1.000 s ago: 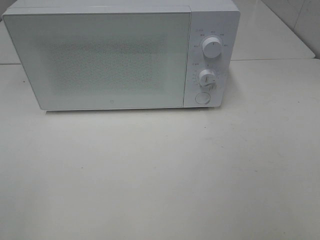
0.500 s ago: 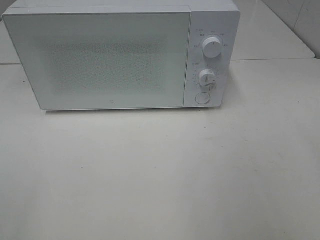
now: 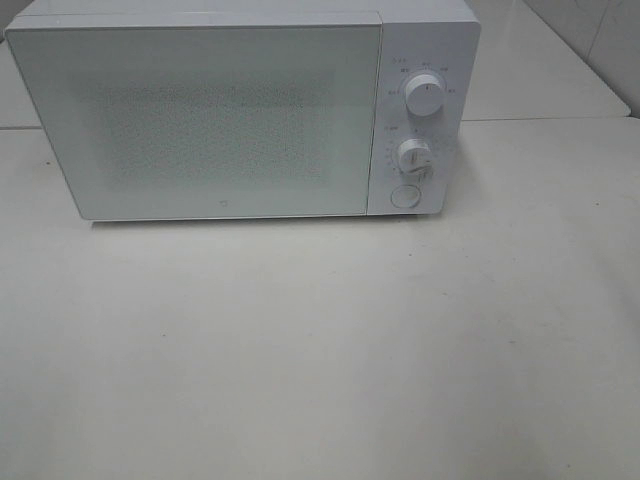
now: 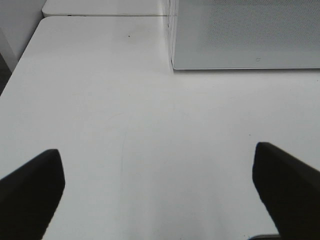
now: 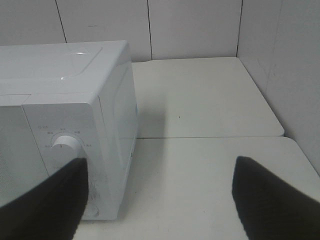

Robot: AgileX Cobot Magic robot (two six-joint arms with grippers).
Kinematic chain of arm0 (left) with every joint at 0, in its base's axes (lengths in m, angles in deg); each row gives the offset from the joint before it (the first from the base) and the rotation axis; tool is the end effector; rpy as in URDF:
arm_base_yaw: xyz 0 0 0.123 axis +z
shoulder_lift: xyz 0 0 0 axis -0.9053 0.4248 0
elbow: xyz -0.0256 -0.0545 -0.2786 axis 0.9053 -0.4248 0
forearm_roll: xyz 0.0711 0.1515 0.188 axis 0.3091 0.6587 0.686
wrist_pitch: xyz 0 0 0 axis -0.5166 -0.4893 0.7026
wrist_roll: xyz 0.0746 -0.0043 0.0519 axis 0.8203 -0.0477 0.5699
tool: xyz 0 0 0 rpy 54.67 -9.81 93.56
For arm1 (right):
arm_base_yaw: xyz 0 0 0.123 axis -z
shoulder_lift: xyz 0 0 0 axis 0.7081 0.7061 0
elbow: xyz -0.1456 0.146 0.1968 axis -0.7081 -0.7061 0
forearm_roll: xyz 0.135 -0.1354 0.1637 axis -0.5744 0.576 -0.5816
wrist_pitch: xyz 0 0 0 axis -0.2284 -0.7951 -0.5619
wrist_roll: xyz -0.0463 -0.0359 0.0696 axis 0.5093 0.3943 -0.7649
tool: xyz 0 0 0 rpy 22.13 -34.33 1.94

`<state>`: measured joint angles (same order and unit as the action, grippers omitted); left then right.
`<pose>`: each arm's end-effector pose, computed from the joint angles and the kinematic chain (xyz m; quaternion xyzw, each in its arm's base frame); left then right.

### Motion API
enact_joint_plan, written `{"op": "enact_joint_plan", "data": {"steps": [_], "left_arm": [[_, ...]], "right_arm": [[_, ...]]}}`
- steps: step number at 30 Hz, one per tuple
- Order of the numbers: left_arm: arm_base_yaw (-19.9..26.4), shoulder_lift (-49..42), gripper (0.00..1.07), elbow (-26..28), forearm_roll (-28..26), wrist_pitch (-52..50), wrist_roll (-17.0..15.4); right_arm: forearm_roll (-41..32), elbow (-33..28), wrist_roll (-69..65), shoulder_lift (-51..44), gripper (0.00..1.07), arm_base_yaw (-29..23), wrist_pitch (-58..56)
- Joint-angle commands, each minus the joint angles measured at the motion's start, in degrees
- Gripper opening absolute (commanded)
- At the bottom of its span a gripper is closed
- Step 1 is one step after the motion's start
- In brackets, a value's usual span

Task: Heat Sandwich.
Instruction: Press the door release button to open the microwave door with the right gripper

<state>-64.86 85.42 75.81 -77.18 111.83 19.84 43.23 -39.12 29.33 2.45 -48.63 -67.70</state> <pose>-0.0044 -0.0030 0.2784 0.0049 0.8476 -0.0169 0.5304 0.1443 0.0089 0.3145 -0.0038 0.7432 0.0381 0.6680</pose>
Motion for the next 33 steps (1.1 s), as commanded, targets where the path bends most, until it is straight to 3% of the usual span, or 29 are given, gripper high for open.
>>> {"op": "enact_joint_plan", "data": {"steps": [1, 13, 33], "left_arm": [[0.0, -1.3, 0.97, -0.2, -0.4, -0.3, 0.2], [0.0, -1.3, 0.97, -0.2, -0.4, -0.3, 0.2], [0.0, -1.3, 0.97, -0.2, -0.4, -0.3, 0.2]], "right_arm": [[-0.3, -0.1, -0.1, 3.7, 0.76, 0.1, 6.9], [-0.3, -4.7, 0.1, 13.3, 0.76, 0.1, 30.8], [-3.0, -12.1, 1.4, 29.2, 0.76, 0.1, 52.9]]}}
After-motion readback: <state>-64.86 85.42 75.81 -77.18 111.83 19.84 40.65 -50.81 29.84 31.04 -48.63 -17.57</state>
